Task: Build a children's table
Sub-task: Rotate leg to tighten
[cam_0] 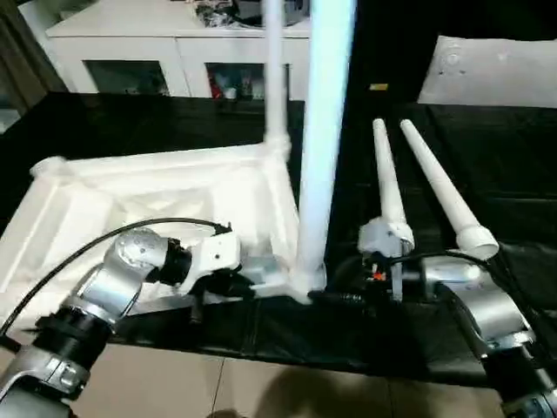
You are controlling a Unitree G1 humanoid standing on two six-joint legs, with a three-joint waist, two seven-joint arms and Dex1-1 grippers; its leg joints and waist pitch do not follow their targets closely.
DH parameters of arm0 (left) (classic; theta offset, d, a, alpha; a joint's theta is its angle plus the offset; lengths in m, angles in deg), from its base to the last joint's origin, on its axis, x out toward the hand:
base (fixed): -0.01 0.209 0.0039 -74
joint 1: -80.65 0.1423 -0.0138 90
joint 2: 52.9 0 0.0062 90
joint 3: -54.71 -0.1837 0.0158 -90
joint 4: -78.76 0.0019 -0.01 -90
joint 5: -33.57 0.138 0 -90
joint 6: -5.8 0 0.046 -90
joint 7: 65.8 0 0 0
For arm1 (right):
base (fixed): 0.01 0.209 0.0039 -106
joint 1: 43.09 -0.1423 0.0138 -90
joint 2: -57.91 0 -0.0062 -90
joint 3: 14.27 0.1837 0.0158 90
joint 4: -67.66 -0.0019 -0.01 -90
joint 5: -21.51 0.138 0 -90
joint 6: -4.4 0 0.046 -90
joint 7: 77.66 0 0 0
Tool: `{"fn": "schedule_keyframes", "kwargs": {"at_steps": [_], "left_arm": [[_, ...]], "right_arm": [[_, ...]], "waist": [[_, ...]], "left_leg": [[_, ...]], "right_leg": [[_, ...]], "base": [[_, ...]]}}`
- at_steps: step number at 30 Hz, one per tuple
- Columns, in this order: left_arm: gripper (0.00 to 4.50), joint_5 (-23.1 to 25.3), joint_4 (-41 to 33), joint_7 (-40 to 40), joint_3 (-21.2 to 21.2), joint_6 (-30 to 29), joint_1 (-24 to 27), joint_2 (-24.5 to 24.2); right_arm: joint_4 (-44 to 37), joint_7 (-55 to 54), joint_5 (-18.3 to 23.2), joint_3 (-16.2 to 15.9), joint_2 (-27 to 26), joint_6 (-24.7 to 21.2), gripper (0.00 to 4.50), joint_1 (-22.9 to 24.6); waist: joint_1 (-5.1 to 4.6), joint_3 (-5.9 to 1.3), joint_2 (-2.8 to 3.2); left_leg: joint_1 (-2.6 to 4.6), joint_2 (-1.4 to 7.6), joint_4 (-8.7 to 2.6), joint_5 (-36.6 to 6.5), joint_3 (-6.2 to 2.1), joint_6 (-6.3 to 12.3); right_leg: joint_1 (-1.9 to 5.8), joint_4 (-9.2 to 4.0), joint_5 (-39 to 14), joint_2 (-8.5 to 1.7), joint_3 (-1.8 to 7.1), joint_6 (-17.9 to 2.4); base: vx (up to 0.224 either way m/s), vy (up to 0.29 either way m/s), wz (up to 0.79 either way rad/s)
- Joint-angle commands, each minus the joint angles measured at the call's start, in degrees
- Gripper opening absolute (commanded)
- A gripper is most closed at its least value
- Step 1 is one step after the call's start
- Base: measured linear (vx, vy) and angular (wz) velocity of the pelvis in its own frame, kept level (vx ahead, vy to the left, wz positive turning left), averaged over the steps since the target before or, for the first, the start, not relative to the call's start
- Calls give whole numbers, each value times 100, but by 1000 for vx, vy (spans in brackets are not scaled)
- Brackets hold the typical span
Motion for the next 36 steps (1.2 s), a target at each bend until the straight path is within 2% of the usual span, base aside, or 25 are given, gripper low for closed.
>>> {"fn": "schedule_keyframes", "kwargs": {"at_steps": [1,2,4,5,11,12,14,15,23,25,30,31,32,34,36], "left_arm": [[0,146,126,-404,-375,162,25,-70],[0,142,153,-464,-395,211,6,-68],[0,154,197,-568,-440,287,-29,-63],[0,175,214,-595,-462,325,-42,-60],[0,217,266,-684,-539,447,-77,-41],[0,226,283,-710,-555,478,-78,-28],[0,253,328,-752,-583,537,-81,-13],[0,256,327,-755,-586,540,-78,-13],[0,276,405,-828,-615,651,-86,-42],[0,275,408,-828,-616,651,-81,-43],[0,270,382,-534,-513,472,-10,26],[0,289,379,-333,-455,362,3,94],[0,301,382,-197,-414,263,-2,145],[0,216,390,346,-177,-233,-24,423],[0,133,387,585,-46,-463,-39,572]], "right_arm": [[181,158,-48,-77,-13,100,447,-194],[223,211,-37,-95,-12,113,447,-233],[293,330,6,-128,-17,95,447,-309],[316,379,13,-149,-13,109,431,-332],[507,509,-28,-220,-66,227,393,-437],[534,548,3,-226,-85,219,374,-451],[550,624,46,-237,-122,198,374,-457],[553,632,48,-240,-124,196,350,-454],[699,706,59,-272,-184,262,279,-503],[687,719,69,-274,-195,246,276,-489],[429,675,298,-167,-294,17,270,-242],[320,531,446,-49,-400,-121,270,-135],[274,435,487,-6,-453,-191,269,-94],[176,-158,512,153,-722,-427,268,25],[169,-474,468,207,-858,-502,267,52]], "waist": [[4,-321,-69],[22,-327,-58],[44,-326,-73],[51,-329,-59],[84,-327,-54],[89,-328,-50],[96,-326,-51],[100,-330,-54],[100,-332,-50],[98,-329,-45],[107,-333,-51],[111,-332,-68],[116,-325,-60],[110,-303,-76],[77,-267,-73]], "left_leg": [[43,479,-386,-770,-161,457],[52,485,-382,-780,-160,453],[46,480,-384,-806,-156,452],[48,480,-383,-807,-157,442],[52,487,-387,-864,-162,400],[51,485,-387,-871,-160,389],[53,489,-393,-901,-165,378],[58,488,-392,-907,-162,374],[44,480,-387,-873,-164,378],[54,487,-393,-914,-166,361],[59,499,-391,-825,-164,382],[58,498,-393,-846,-161,379],[63,502,-397,-861,-163,369],[67,504,-409,-932,-166,314],[114,479,-433,-1219,-163,190]], "right_leg": [[247,-357,-1431,-620,402,-929],[245,-351,-1380,-624,405,-941],[259,-343,-1326,-630,399,-963],[261,-341,-1345,-634,400,-956],[259,-360,-1500,-636,397,-896],[261,-364,-1521,-633,398,-893],[259,-363,-1544,-625,395,-873],[258,-365,-1557,-627,397,-869],[270,-358,-1516,-631,391,-887],[263,-367,-1590,-625,392,-863],[264,-356,-1482,-628,401,-897],[264,-360,-1531,-635,401,-896],[258,-364,-1577,-634,401,-888],[249,-384,-1781,-644,399,-871],[226,-460,-2319,-647,394,-757]], "base": [[0,0,0],[0,0,0],[0,0,0],[0,0,0],[0,0,0],[0,0,0],[0,0,0],[0,0,0],[0,0,0],[0,0,0],[0,0,0],[0,0,0],[0,0,0],[0,0,0],[0,0,0]]}}
